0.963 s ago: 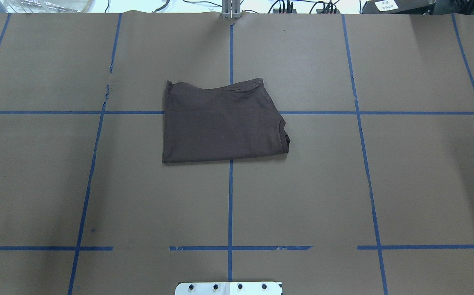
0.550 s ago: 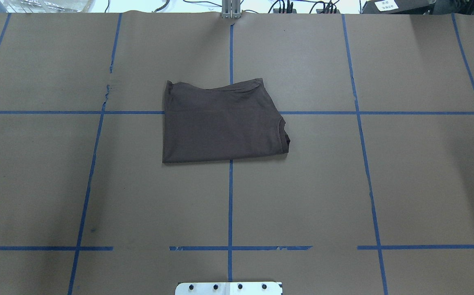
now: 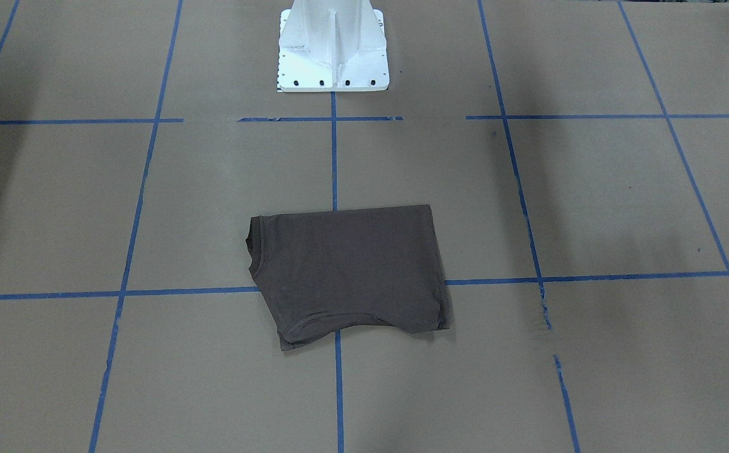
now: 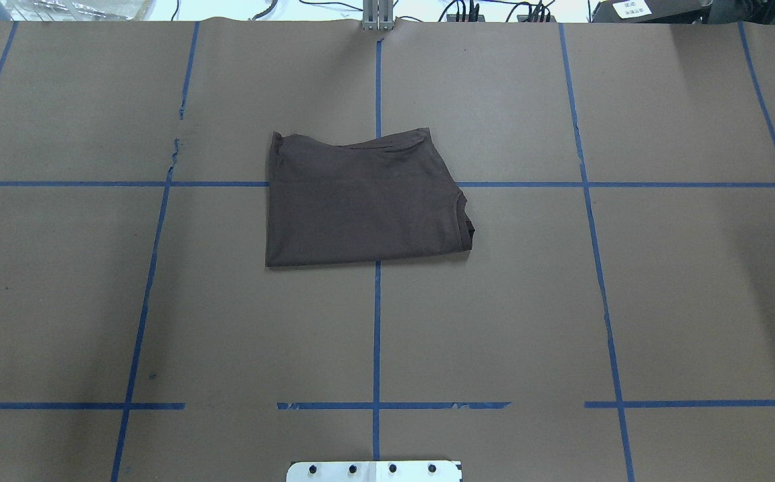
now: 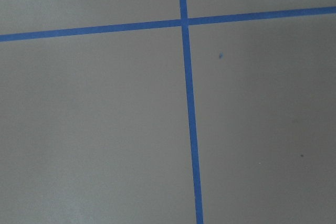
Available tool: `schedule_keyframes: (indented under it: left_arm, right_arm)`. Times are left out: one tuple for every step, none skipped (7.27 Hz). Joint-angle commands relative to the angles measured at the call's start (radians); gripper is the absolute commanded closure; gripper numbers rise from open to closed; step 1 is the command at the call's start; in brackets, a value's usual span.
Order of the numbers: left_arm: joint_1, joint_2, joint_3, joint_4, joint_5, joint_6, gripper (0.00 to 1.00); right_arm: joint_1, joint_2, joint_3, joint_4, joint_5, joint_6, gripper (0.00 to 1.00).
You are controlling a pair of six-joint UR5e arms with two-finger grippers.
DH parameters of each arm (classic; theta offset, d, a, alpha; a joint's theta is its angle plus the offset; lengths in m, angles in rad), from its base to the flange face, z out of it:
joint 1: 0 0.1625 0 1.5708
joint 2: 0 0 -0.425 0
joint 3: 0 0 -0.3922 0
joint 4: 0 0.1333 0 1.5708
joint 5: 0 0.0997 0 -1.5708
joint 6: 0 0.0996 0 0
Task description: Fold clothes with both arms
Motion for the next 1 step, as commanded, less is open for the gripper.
schedule_keyframes:
  left_arm:
    - [0.0, 0.0, -0.004, 0.0, 0.004, 0.001, 0.0]
  right_arm:
    - [0.0, 0.0, 0.001, 0.0, -0.001, -0.003, 0.0]
